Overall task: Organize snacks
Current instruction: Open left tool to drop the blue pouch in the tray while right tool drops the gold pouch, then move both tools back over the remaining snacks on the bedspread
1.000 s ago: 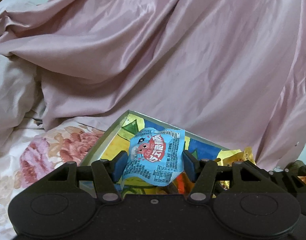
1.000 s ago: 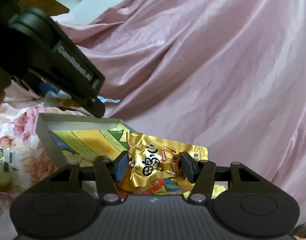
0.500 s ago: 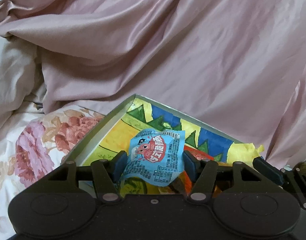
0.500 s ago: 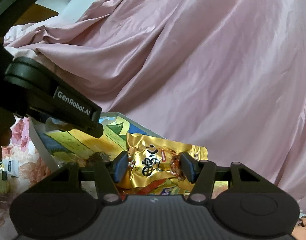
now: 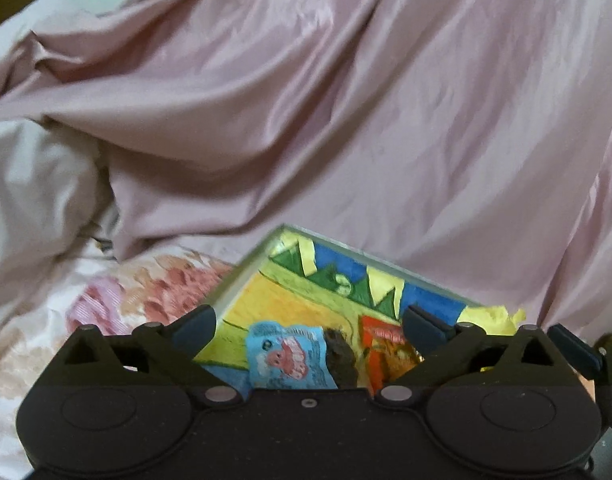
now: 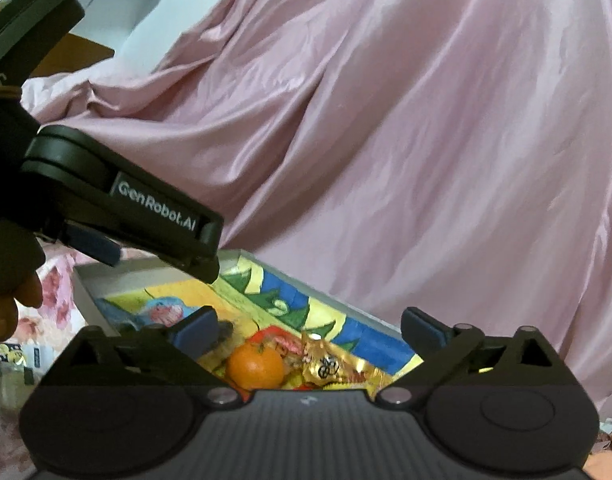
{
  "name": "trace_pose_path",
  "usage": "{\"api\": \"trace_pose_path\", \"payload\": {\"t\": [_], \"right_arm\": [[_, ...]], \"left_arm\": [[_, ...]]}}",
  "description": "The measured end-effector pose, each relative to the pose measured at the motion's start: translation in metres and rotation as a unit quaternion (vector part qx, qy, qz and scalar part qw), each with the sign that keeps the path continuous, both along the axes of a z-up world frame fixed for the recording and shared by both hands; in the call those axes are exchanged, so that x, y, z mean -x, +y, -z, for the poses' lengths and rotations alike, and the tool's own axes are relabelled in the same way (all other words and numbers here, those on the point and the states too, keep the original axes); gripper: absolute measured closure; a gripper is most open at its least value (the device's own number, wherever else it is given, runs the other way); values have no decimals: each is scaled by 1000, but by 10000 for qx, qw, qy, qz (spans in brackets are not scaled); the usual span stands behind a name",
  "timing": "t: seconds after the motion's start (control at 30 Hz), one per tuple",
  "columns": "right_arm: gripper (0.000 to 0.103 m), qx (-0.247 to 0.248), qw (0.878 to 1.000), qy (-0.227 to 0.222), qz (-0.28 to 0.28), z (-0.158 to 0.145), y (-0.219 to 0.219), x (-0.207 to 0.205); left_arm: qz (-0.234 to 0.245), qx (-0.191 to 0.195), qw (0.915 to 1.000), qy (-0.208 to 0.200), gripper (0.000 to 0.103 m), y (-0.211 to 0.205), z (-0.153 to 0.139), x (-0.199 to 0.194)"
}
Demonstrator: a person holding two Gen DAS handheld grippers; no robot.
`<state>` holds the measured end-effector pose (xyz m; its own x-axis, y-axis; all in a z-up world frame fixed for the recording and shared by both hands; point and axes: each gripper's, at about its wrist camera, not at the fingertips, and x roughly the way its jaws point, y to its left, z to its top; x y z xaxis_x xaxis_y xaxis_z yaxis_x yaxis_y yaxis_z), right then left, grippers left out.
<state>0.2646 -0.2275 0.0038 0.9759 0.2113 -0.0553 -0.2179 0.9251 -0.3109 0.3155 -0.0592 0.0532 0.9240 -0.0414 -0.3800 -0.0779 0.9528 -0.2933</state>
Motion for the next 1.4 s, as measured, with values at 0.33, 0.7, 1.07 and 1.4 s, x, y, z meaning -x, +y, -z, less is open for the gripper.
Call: {"api": "trace_pose_path", "payload": {"t": [0.33, 0.7, 1.07, 1.4], "right_arm": [[0, -397, 9987, -302, 37, -13, -4, 34], [0, -887, 9958, -210, -98, -20, -10, 83], [0, -1054, 9938, 44, -363, -8, 3, 146], [0, -1191, 9896, 610, -530, 9, 23, 193]], "left_arm": [[-269, -253, 9986, -391, 1, 15, -20, 51], [-419, -534, 9964, -504, 1, 38, -16, 120], [-588, -723, 9951, -341, 1, 65, 9, 191], [-511, -849, 9951, -8, 1, 79, 38, 233]]}}
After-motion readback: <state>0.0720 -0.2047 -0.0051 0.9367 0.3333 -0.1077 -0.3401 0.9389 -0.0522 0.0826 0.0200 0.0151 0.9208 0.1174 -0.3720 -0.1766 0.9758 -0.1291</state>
